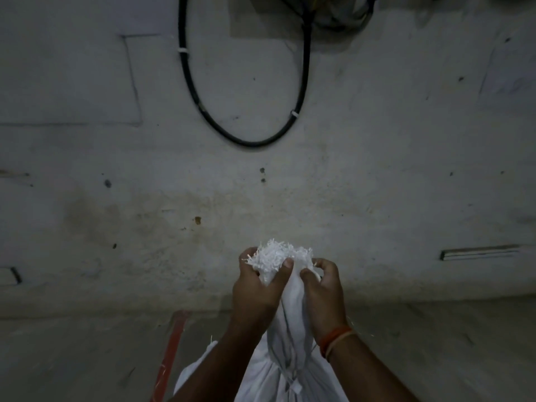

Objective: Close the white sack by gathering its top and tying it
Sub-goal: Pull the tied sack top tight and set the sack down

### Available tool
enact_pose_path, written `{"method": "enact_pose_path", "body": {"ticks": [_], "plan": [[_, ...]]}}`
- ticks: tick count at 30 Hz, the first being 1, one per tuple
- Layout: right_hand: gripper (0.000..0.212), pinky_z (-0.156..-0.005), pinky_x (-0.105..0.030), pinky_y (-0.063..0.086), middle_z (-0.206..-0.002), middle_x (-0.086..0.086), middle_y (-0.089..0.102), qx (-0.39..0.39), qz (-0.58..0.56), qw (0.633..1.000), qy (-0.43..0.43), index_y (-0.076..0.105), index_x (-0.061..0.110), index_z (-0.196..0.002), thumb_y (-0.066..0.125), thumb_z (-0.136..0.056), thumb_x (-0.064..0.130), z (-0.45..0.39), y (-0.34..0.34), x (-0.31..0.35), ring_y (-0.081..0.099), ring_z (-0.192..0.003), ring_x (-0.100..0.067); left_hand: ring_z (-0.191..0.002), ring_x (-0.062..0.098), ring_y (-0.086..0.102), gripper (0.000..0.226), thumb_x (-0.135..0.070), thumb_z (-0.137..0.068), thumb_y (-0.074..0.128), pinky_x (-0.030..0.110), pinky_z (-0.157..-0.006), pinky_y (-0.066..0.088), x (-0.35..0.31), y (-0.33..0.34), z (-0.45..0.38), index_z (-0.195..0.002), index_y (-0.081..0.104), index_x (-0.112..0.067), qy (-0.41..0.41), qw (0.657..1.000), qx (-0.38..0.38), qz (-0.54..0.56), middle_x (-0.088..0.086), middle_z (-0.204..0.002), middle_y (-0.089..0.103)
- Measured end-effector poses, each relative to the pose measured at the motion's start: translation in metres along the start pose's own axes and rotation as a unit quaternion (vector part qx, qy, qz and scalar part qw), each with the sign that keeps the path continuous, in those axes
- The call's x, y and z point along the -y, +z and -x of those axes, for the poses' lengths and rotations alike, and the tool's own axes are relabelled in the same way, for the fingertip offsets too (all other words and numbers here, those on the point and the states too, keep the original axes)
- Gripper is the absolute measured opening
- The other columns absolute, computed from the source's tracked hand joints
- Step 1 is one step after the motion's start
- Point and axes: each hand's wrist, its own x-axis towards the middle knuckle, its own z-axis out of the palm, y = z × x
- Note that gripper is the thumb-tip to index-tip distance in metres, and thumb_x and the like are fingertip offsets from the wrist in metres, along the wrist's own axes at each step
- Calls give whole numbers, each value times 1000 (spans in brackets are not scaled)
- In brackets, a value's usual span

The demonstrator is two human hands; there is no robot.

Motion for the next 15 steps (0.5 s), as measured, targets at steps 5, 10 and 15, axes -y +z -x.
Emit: {"method": "enact_pose_path", "body": {"ticks": [5, 10, 15], "plan": [[34, -46, -24, 47, -88, -7, 69, 14, 14, 1000, -1, 52, 37, -120, 52, -95, 14, 5, 1, 2, 60, -58, -12, -87, 12, 75, 28, -48, -89, 68, 43, -85, 62, -1, -1, -8, -94, 76, -21, -65, 998, 9, 3, -4, -90, 79], [37, -68, -19, 52, -104, 11, 66, 62, 99, 988, -100, 48, 48, -124, 50, -99, 22, 10, -9, 2, 64, -75, 4, -85, 25, 74, 18, -28, -89, 70, 49, -86, 60, 2, 3, -20, -83, 76, -13, -155, 987, -29, 23, 6, -85, 78], [71, -93, -2, 31, -144, 26, 23, 188, 289, 910, -231, 36, 48, -140, 73, -81, 41, 8, -39, -6, 26, -126, 22, -91, 30, 70, 36, -25, -77, 72, 45, -87, 60, 6, 1, -32, -101, 71, 2, -267, 960, 11, 82, 19, -103, 73]]}}
